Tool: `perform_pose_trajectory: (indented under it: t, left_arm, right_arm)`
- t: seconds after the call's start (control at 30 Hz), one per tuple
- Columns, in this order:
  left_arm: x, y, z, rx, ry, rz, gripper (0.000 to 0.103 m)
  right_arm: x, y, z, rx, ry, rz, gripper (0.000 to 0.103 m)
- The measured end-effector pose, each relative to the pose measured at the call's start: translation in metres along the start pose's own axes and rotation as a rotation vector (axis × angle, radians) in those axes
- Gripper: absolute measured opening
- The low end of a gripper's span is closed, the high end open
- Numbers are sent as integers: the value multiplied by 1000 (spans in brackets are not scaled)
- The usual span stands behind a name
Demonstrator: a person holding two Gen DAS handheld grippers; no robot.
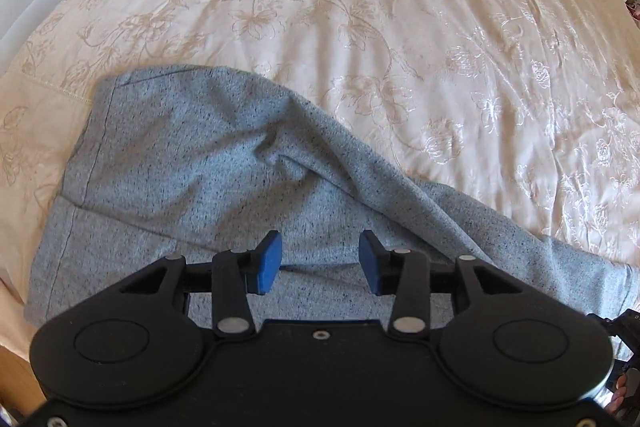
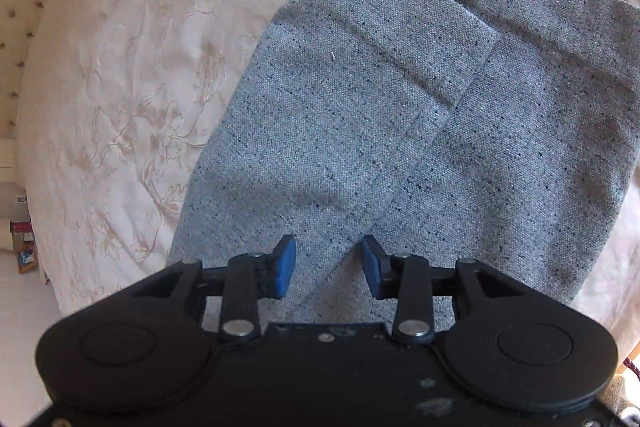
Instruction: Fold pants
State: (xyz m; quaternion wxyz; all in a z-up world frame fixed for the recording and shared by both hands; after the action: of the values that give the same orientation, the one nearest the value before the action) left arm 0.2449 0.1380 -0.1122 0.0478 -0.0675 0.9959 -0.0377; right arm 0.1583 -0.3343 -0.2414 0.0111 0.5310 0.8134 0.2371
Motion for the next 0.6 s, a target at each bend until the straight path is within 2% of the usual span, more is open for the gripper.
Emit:
perform_pose_trajectory:
  t: [0.1, 0.13, 0.17, 0.23, 0.4, 0.5, 0.6]
  left_arm:
    - [-21, 8, 2, 5, 6, 11, 52]
    - [-30, 12, 4, 10, 13, 9, 55]
    - [-38, 16, 6, 15, 17, 3, 57]
    - [-55, 24, 12, 25, 29, -15, 62]
    - [-102, 48, 33, 87, 96, -123, 64]
    - [-129, 56, 51, 107, 154, -189, 67]
    - [-150, 55, 69, 101, 212, -196, 68]
  right_arm:
    - [-2, 7, 5, -34, -5, 28, 37]
    - [0, 12, 2, -32, -32, 6, 26]
    - [1, 21, -1, -9, -65, -38, 6]
    - [6, 34, -9, 16, -111, -99, 5]
    - [13, 61, -33, 16, -199, -173, 5]
    - [14, 68, -40, 11, -217, -186, 5]
    - [14, 73, -44, 25, -228, -201, 5]
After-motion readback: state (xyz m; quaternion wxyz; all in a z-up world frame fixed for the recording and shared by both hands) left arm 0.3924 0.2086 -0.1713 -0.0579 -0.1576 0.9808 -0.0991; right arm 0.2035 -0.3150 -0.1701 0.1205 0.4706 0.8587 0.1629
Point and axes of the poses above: each gripper's, at about its wrist camera, not at the fingertips, and z roughly the way its jaws point, y to its left, x to its underside, the point moved 3 cm from there along z, roughly the way its jaws point, and after that the axes turned 14 degrees about y, right-handed, at the moved point
